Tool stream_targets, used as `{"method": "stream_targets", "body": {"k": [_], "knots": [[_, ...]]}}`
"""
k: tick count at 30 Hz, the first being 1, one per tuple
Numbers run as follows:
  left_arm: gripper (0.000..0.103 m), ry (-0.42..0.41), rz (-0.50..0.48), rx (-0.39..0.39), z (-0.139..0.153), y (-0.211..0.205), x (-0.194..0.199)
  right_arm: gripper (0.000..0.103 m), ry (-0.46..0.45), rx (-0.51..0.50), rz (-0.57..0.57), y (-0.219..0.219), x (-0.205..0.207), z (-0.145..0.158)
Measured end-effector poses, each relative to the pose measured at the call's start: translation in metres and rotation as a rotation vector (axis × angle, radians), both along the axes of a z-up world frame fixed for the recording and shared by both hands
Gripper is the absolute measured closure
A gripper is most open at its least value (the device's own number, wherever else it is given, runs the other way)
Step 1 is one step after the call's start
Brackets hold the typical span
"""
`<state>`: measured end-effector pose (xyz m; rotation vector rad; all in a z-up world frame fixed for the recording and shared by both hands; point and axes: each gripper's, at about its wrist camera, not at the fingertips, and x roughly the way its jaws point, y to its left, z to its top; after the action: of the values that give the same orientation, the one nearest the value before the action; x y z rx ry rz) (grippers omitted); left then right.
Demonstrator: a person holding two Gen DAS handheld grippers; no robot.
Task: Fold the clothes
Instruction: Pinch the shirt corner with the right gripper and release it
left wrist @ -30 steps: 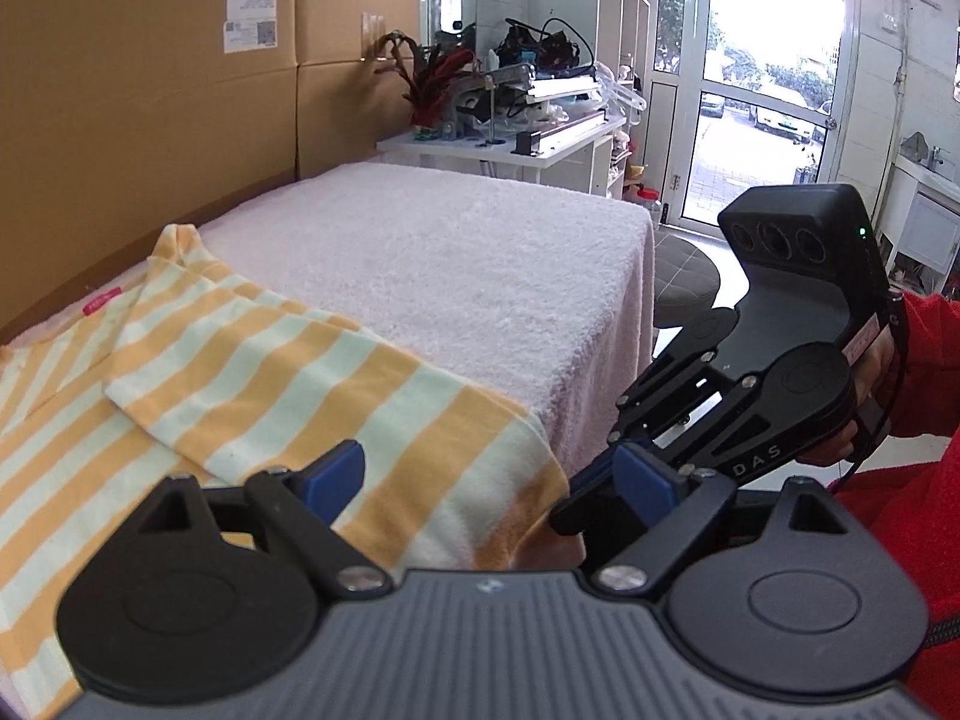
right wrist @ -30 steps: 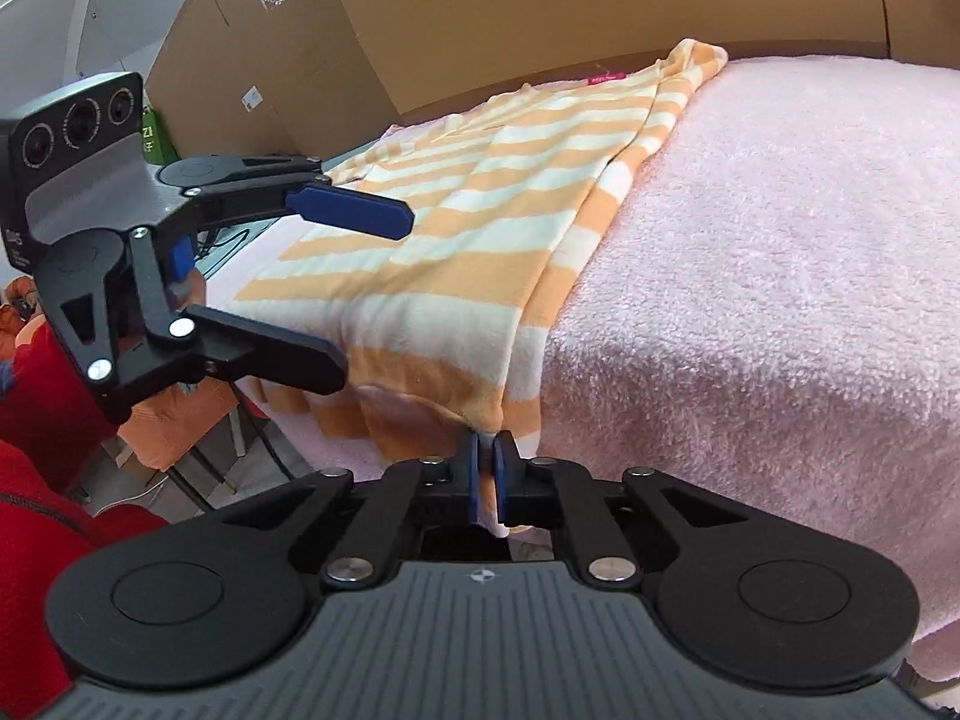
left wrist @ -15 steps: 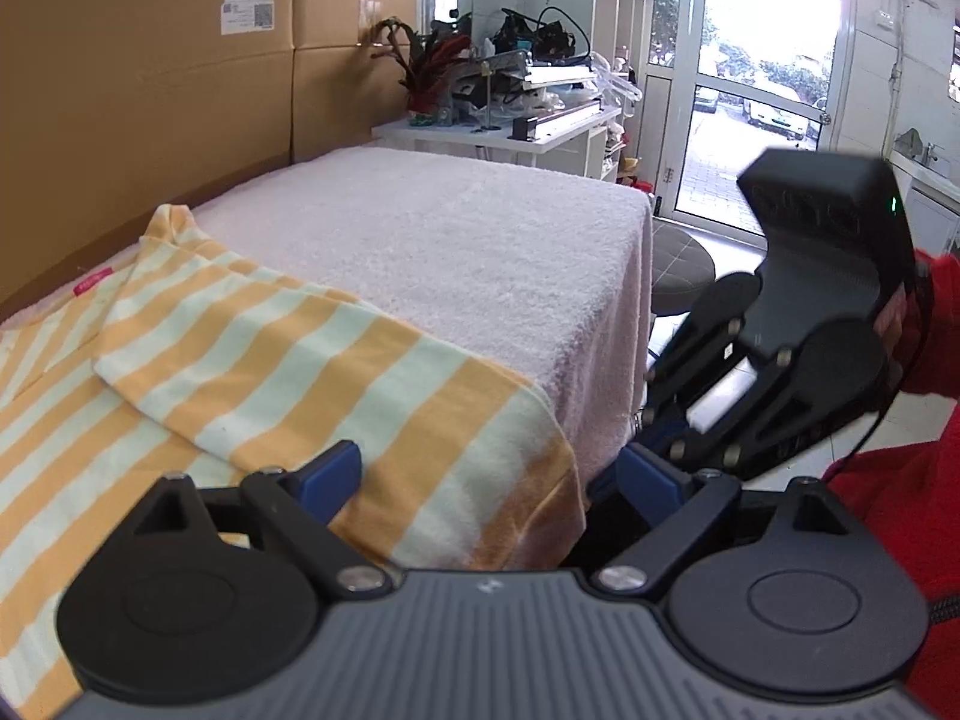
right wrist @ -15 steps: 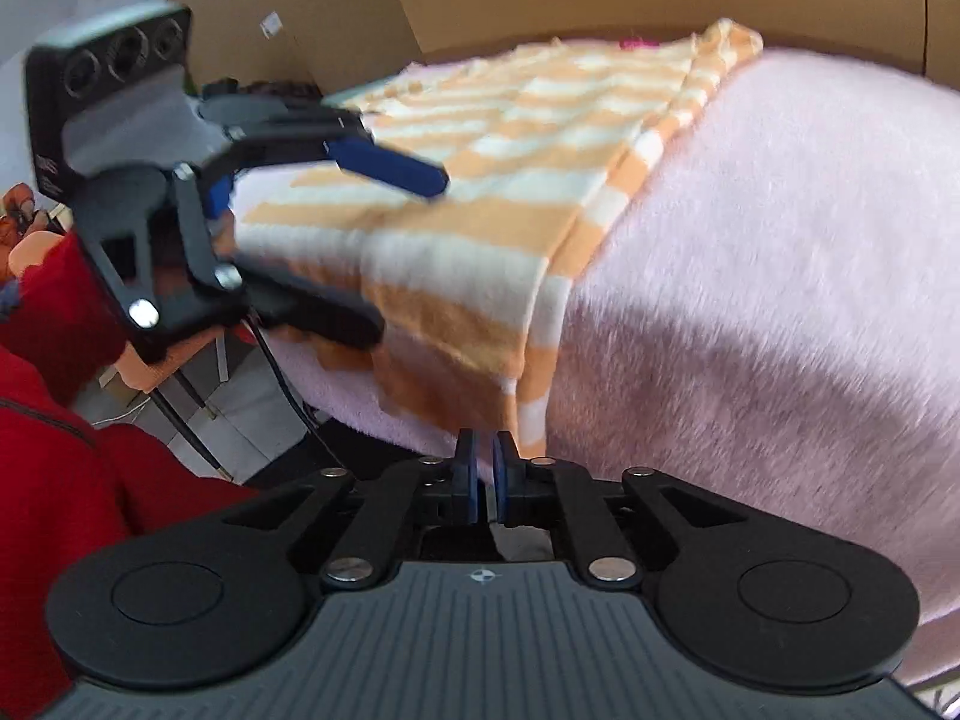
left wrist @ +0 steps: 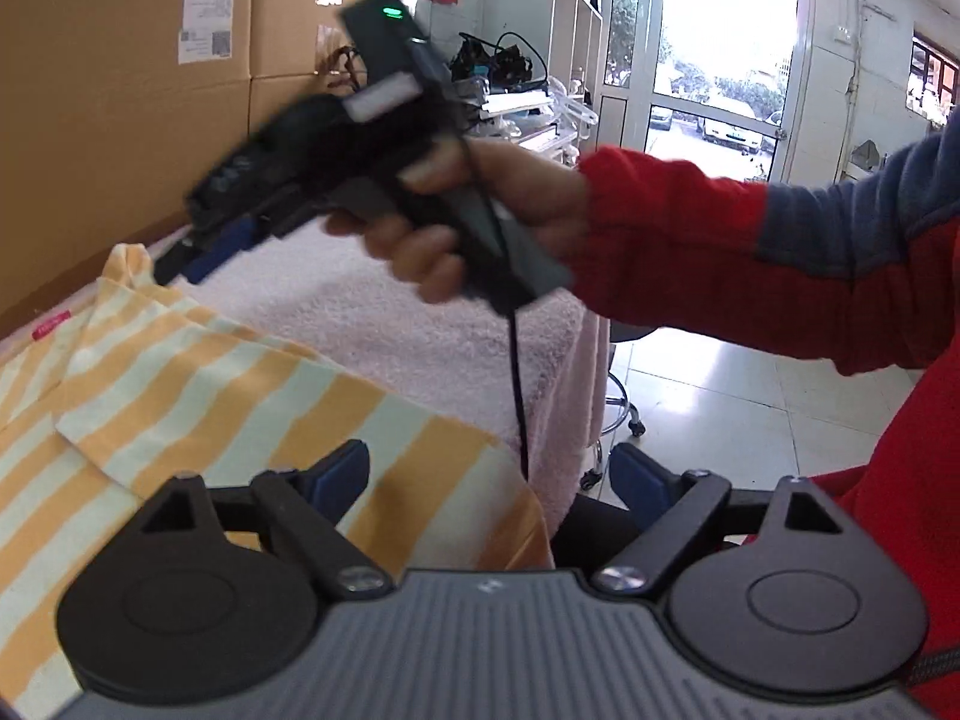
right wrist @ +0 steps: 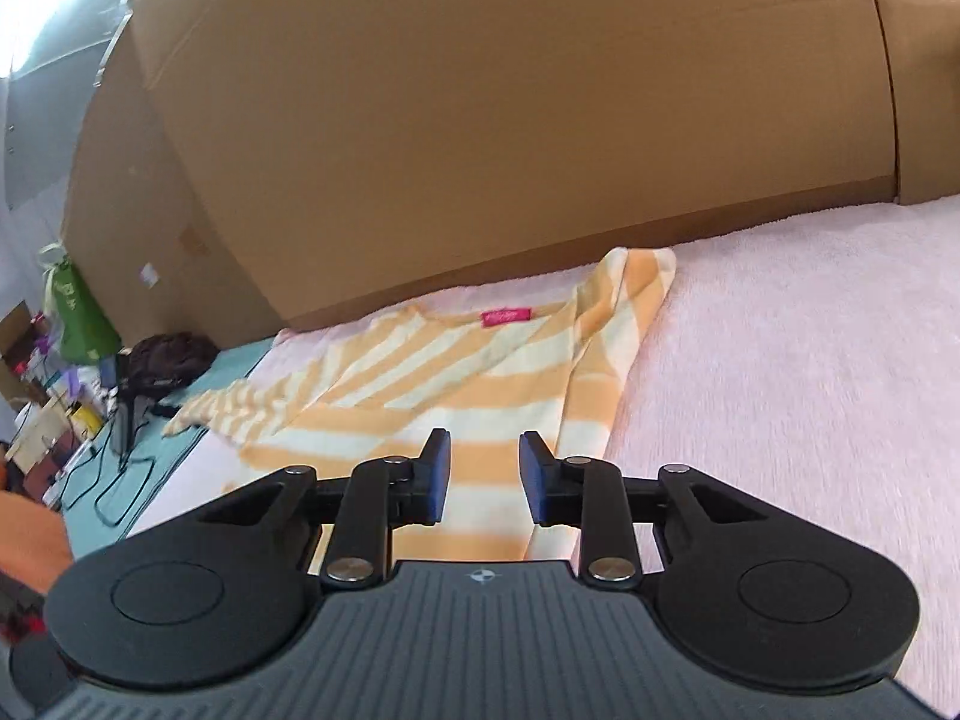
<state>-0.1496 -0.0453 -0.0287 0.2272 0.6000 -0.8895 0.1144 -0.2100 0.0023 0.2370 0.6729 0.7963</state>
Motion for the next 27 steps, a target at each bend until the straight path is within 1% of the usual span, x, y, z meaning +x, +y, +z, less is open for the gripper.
{"method": "stream_targets", "body": {"k": [2,4,6,7,8,9,10,11,12,14,17,18,19,20,22,24,26,27], "knots": [[0.015,0.016,0.001,0.034,-0.012,-0.005,0.003,0.074,0.013,-0.023,-0.022,0.016,0.034,-0.002],[0.007,-0.003,-0.005,0.029,-0.017,-0.005,-0.002,0.074,0.014,-0.047,-0.051,0.027,0.057,-0.004],[0.006,0.002,-0.006,0.024,-0.017,-0.004,-0.002,0.074,0.032,-0.065,-0.037,0.036,0.074,-0.007],[0.006,0.010,-0.007,0.017,-0.016,-0.003,-0.001,0.074,0.053,-0.058,-0.017,0.039,0.080,-0.009],[0.006,0.018,-0.007,0.010,-0.016,-0.001,0.000,0.080,0.074,-0.052,0.002,0.042,0.086,-0.011],[0.006,0.025,-0.007,0.003,-0.016,0.000,0.001,0.092,0.094,-0.051,0.015,0.044,0.089,-0.013],[0.006,0.034,-0.009,-0.005,-0.015,0.001,0.002,0.096,0.103,-0.046,0.019,0.045,0.090,-0.013],[0.006,0.042,-0.010,-0.012,-0.015,0.002,0.003,0.099,0.092,-0.028,0.019,0.042,0.087,-0.010],[0.006,0.051,-0.012,-0.020,-0.015,0.003,0.004,0.099,0.082,-0.009,0.020,0.039,0.084,-0.007],[0.006,0.054,-0.015,-0.016,-0.014,0.004,0.004,0.099,0.058,0.079,0.003,0.026,0.078,0.000],[0.006,0.057,-0.026,-0.014,-0.013,0.007,0.004,0.099,0.024,0.016,-0.091,0.013,0.073,-0.001],[0.006,0.059,-0.031,-0.017,-0.013,0.008,0.005,0.099,0.026,-0.007,-0.115,0.010,0.073,-0.004],[0.006,0.062,-0.035,-0.021,-0.013,0.010,0.006,0.099,0.062,-0.035,-0.123,0.010,0.078,-0.015],[0.006,0.064,-0.039,-0.016,-0.013,0.010,0.006,0.103,0.091,-0.050,-0.129,0.010,0.082,-0.023],[0.006,0.069,-0.047,-0.007,-0.012,0.009,0.006,0.101,0.105,-0.003,-0.132,0.005,0.080,-0.022],[0.005,0.073,-0.054,0.002,-0.011,0.009,0.007,0.085,0.116,0.041,-0.138,-0.001,0.079,-0.021],[0.003,0.070,-0.060,0.010,-0.012,0.008,0.003,0.077,0.101,0.058,-0.170,-0.006,0.071,-0.014],[0.003,0.072,-0.059,0.009,-0.013,0.009,0.002,0.077,0.070,0.044,-0.191,-0.008,0.065,-0.009]]}}
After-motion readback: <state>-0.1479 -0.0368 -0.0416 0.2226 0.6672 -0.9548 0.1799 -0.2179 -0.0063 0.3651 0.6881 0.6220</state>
